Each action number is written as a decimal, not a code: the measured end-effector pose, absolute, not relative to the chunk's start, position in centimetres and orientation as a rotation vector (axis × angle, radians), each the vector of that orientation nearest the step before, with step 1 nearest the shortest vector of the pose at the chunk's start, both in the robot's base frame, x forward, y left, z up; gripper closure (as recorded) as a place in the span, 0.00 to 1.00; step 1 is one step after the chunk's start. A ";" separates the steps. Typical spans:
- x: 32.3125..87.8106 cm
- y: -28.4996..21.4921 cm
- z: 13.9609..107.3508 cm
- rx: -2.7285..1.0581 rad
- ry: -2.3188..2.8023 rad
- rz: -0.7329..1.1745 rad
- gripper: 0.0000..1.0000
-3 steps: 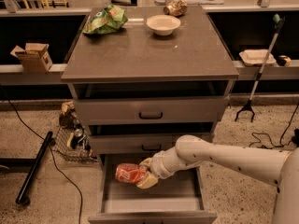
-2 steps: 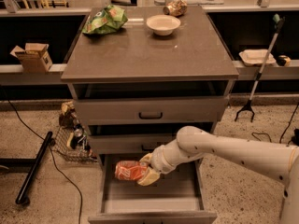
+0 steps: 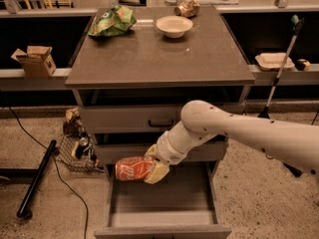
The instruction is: Pick coke can from bottom drawer and place on counter
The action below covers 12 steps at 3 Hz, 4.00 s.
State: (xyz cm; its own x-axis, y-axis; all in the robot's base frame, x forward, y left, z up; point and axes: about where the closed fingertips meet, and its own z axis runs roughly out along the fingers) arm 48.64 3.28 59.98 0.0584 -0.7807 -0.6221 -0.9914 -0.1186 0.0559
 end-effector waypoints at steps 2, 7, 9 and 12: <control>48.9 3.0 61.4 -1.945 1.745 0.771 1.00; 52.0 2.5 75.9 -1.992 1.625 0.738 1.00; 56.7 0.5 83.9 -1.911 1.648 0.618 1.00; 61.8 -0.4 86.8 -1.853 1.734 0.495 1.00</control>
Offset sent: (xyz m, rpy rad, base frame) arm 0.0100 -0.0091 0.0398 0.0793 0.0098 0.0173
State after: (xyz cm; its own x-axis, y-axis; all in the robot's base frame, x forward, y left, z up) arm 61.79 -0.39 86.78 0.1003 -0.7881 -0.6074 -0.9899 -0.0176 -0.1406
